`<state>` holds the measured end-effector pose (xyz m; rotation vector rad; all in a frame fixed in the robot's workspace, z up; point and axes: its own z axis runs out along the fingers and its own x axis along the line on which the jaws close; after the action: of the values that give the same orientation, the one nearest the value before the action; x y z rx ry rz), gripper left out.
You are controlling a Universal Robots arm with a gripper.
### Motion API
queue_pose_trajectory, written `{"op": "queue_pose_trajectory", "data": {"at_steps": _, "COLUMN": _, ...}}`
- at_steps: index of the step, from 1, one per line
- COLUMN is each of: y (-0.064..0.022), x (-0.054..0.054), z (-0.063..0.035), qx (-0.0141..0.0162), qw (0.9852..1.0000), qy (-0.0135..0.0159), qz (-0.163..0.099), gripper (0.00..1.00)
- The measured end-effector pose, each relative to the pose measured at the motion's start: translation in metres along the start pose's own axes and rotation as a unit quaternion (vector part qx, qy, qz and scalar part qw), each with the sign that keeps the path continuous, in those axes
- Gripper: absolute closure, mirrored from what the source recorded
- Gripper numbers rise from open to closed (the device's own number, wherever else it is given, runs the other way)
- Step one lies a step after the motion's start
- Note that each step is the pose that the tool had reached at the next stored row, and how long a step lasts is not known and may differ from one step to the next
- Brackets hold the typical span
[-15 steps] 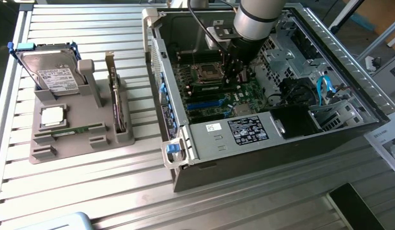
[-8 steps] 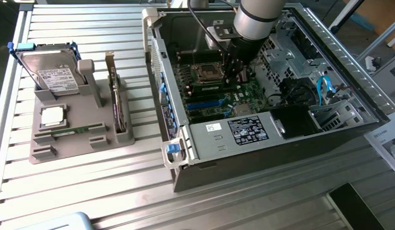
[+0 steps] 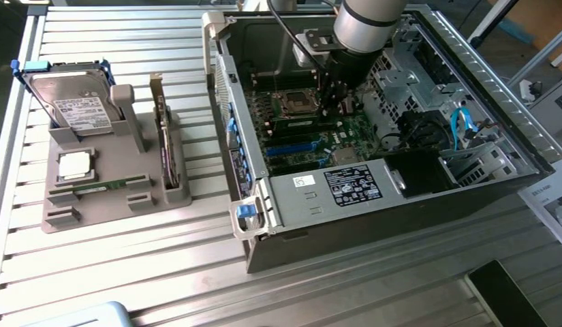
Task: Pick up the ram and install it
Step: 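Insert the ram into the slot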
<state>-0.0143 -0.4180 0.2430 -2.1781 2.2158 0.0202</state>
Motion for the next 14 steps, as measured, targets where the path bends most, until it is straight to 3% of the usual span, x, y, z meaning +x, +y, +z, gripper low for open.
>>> {"op": "queue_pose_trajectory", "data": {"at_steps": 14, "y": 0.0000, "x": 0.0000, "z": -0.0001, "qx": -0.0002, "qw": 1.0000, "qy": 0.0000, "qz": -0.005, "gripper": 0.88}}
